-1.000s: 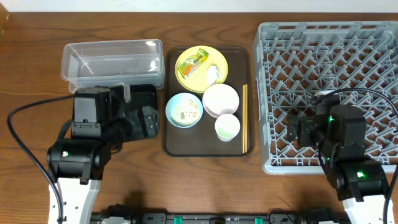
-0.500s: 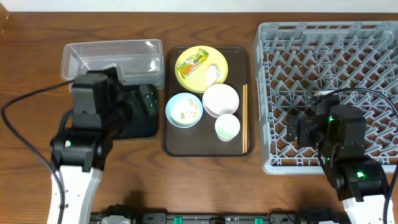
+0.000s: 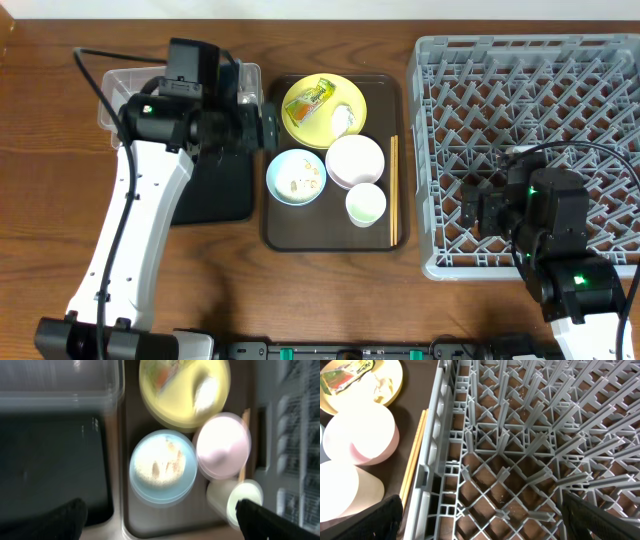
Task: Sort waste into correct bins and load items into the dishwasher rack
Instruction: 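Raise the left arm and move the left gripper over the yellow plate, then grasp the white crumpled tissue on the yellow plate with the left gripper, then carry the tissue left and drop it into the clear plastic bin, then grasp the green snack wrapper on the yellow plate with the left gripper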
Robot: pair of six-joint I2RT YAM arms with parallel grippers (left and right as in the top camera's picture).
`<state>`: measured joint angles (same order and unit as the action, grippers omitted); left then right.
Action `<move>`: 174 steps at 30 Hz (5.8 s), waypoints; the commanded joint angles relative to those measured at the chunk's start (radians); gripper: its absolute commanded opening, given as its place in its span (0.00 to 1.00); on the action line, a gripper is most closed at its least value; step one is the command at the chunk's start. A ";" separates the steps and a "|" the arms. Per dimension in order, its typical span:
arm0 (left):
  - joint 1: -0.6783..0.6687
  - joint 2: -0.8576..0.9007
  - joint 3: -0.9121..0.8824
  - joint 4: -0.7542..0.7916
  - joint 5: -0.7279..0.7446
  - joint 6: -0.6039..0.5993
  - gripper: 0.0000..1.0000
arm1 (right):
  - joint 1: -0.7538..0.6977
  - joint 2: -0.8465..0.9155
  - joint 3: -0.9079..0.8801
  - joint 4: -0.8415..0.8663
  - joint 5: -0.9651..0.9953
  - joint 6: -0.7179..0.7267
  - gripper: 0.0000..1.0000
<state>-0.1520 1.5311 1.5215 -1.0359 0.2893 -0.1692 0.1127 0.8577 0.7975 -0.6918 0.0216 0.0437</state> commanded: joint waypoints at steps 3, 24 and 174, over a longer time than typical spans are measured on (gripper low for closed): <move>0.001 -0.002 0.024 0.049 0.006 0.039 0.98 | 0.012 0.011 0.017 -0.008 -0.004 -0.003 0.99; -0.192 0.376 0.025 0.659 0.006 0.045 1.00 | 0.012 0.014 0.017 -0.012 -0.005 -0.003 0.99; -0.151 0.639 0.021 0.820 -0.159 0.475 0.87 | 0.012 0.014 0.017 -0.053 -0.004 0.004 0.99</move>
<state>-0.3031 2.1563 1.5379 -0.2211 0.1310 0.2932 0.1127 0.8715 0.7975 -0.7414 0.0212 0.0444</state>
